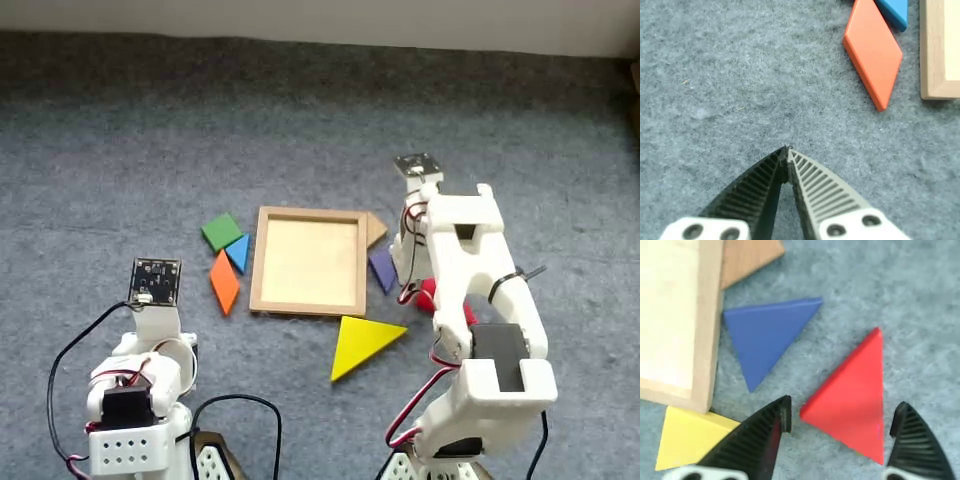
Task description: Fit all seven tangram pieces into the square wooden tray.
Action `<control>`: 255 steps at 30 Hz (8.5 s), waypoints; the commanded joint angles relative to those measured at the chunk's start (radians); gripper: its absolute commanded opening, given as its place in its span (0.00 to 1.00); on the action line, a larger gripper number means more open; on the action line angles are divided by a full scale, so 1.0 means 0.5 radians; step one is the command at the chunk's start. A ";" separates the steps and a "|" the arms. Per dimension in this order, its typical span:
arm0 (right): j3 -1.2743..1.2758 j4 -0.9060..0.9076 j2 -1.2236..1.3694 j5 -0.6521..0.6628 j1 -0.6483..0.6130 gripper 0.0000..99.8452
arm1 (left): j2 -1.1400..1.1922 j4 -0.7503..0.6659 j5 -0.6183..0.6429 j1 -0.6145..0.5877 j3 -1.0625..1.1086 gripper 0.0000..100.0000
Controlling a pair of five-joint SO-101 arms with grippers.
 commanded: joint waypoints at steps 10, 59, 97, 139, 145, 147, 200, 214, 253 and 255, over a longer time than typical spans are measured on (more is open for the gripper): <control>-0.078 0.026 -0.005 0.270 0.005 0.32 | -0.017 0.012 0.012 -0.011 0.041 0.01; 0.207 0.109 -0.514 0.273 0.075 0.23 | -0.017 0.012 0.012 -0.011 0.041 0.01; -0.520 -0.216 0.017 -1.329 -0.806 0.23 | -0.017 0.012 0.012 -0.011 0.041 0.01; -0.704 -0.103 0.431 -1.277 -0.775 0.41 | -0.017 0.012 0.012 -0.011 0.041 0.01; -0.861 0.097 0.348 -1.274 -0.802 0.41 | -0.017 0.012 0.012 -0.011 0.041 0.01; -0.910 0.158 0.308 -1.274 -0.824 0.39 | -0.017 0.012 0.012 -0.011 0.041 0.01; -1.149 0.290 0.585 -0.893 -0.511 0.25 | -0.017 0.012 0.012 -0.011 0.041 0.01; -1.079 0.278 0.578 -0.878 -0.281 0.05 | -0.017 0.012 0.012 -0.011 0.041 0.01; -1.201 0.336 0.809 -0.736 -0.511 0.04 | -0.017 0.012 0.012 -0.011 0.041 0.01; -1.284 0.397 0.744 -0.736 -0.508 0.04 | -0.017 0.012 0.012 -0.011 0.041 0.01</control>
